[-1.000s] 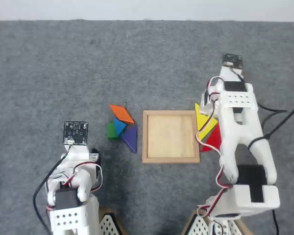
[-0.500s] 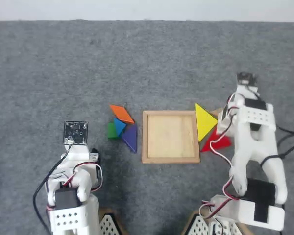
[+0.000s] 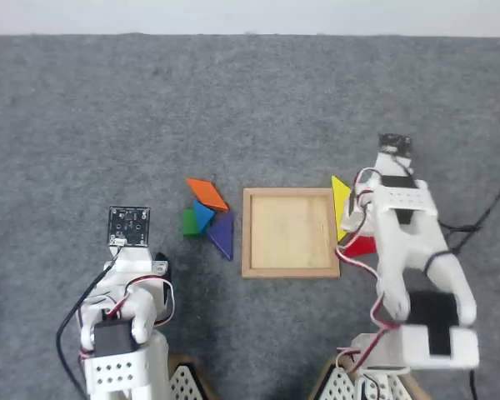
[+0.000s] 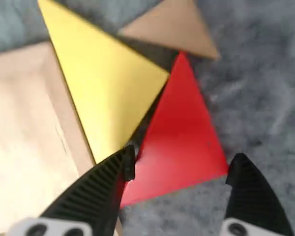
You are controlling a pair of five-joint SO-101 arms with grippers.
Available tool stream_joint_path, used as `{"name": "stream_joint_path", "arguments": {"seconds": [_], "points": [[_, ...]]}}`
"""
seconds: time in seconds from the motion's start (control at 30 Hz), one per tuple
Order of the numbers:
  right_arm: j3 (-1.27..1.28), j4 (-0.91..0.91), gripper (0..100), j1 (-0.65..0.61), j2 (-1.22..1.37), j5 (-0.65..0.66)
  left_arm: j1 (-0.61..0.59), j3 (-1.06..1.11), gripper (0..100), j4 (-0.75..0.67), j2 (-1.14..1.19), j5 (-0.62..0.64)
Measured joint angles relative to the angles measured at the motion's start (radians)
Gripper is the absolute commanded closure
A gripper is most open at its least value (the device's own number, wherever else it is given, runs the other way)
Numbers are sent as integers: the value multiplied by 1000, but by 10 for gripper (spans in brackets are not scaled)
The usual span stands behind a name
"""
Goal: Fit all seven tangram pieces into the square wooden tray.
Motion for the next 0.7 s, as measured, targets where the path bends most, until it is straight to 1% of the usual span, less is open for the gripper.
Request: {"name": "stream_joint_path", "arguments": {"seconds": [0.13,0.3,0.33,0.5,0.7], "points": [[-81,0,698,8,118,-2,0,0,900,0,0,0],[-137,3,700,52,166,-6,0,0,900,0,0,0],[-141,3,709,61,169,-6,0,0,900,0,0,0],[-153,15,838,98,170,15,0,0,900,0,0,0],[-155,21,846,137,169,35,0,0,900,0,0,0]]}}
